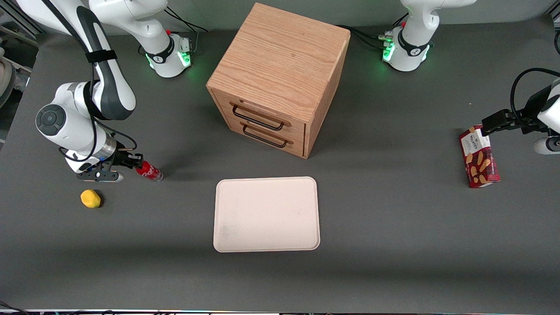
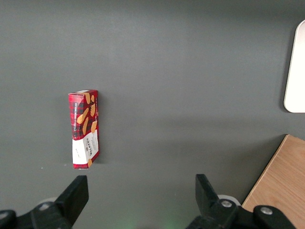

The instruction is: Place coke bottle on tray

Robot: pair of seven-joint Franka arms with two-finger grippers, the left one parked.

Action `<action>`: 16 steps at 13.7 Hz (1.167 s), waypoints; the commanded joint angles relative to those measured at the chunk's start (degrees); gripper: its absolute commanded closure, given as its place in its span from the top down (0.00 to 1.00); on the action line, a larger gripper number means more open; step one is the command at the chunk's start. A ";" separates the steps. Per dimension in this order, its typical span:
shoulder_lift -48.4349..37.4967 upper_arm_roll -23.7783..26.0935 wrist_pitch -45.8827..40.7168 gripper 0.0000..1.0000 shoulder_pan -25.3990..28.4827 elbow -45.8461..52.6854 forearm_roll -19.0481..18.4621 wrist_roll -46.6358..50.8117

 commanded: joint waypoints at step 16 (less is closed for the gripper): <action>27.25 5.28 -46.61 0.00 -0.25 74.51 3.87 -2.15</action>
